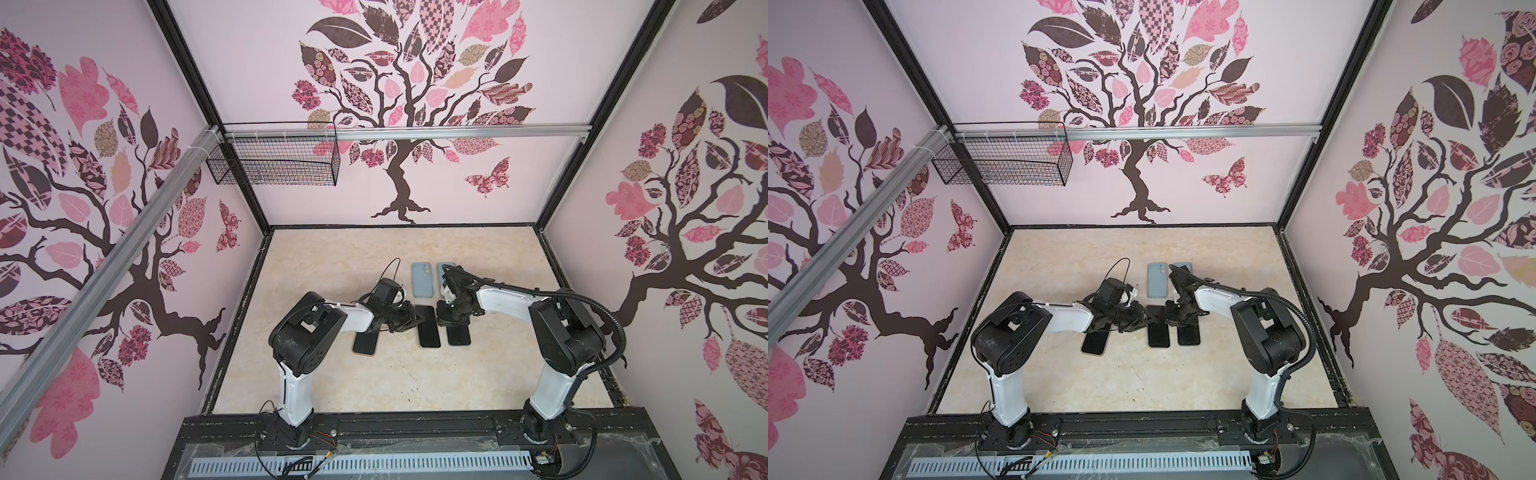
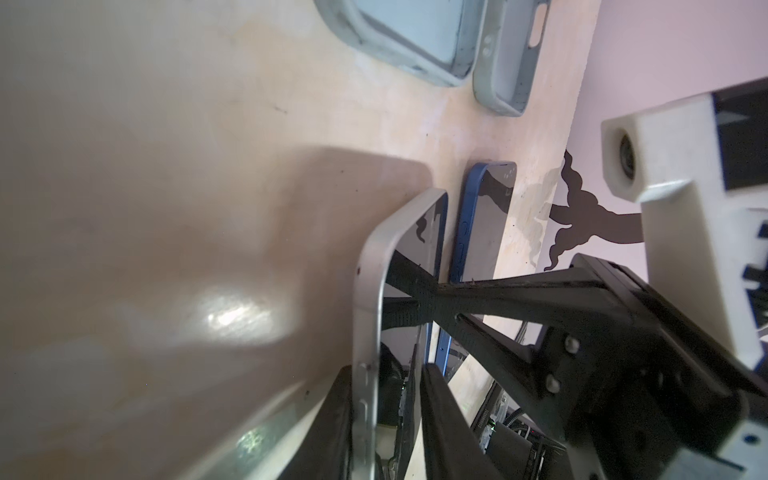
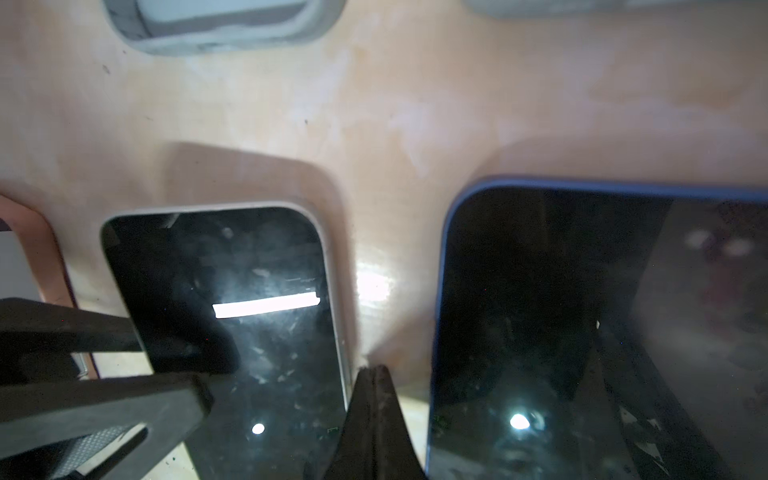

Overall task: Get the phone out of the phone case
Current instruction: 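Tip the silver-framed phone down flat onto the table with the left gripper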

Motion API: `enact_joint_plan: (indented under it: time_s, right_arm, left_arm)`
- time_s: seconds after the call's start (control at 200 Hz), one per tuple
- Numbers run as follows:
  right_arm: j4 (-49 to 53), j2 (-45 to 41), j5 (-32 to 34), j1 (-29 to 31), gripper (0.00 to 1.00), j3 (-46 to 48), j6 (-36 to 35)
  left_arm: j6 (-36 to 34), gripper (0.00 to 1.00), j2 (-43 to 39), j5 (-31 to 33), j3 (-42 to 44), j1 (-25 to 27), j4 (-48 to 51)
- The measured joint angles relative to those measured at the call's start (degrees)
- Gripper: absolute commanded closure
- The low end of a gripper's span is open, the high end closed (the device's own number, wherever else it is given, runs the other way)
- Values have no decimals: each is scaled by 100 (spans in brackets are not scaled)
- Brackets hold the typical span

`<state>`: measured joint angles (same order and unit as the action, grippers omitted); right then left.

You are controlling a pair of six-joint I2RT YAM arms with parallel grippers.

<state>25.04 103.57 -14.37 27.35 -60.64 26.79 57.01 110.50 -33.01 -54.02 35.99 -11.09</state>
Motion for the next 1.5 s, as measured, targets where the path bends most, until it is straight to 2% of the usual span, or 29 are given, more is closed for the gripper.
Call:
enact_joint_plan:
  time_s: [0.395,1.08,1.5]
  right_arm:
    - [7,-2,-2,0,100,0,2]
    - [39,-44,164,7,100,26,9]
    - [166,-79,199,11,100,24,2]
  left_arm:
    - [-4,76,46,-7,-87,4,50]
    - [-295,58,-24,450,-273,44,584]
    - [-372,57,-247,782,-278,44,957]
